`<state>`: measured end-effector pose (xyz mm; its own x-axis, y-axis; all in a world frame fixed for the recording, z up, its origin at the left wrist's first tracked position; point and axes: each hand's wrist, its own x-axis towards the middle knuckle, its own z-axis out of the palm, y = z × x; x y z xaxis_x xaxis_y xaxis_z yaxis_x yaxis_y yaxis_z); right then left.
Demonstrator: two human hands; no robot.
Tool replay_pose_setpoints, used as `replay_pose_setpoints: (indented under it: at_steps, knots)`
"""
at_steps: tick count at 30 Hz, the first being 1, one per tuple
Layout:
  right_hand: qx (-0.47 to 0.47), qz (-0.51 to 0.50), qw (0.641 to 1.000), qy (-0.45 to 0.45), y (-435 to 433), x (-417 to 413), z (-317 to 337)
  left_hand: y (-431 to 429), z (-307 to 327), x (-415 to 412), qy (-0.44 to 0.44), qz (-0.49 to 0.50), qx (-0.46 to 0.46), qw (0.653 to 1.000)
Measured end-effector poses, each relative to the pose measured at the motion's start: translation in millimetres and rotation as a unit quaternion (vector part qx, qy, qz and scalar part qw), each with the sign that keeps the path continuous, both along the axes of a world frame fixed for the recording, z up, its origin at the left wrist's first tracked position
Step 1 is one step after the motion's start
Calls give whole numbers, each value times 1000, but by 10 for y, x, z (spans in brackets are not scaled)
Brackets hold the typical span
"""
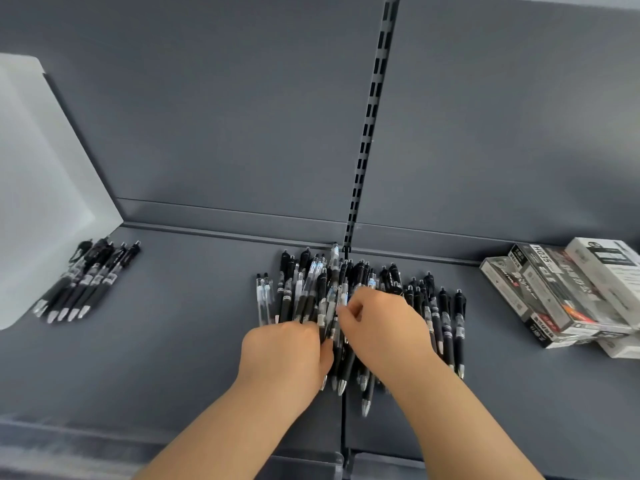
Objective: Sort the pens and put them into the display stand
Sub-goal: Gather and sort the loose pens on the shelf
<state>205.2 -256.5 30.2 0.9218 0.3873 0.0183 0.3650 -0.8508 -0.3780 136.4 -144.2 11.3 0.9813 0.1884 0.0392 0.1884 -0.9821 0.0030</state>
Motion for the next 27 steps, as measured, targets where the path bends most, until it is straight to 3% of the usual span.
replay_pose_setpoints:
  at_steps: [11, 17, 27]
  knots:
    - [-5, 25, 1000, -6, 253, -50, 3, 377, 111, -57, -86, 57, -5, 995]
    - [-22, 26, 999, -3, 628, -145, -20, 798, 64, -75, -54, 58, 33, 996]
    - [-217, -40, 975, -17, 1078, -255, -29, 1259, 39, 0, -35, 2, 24, 999]
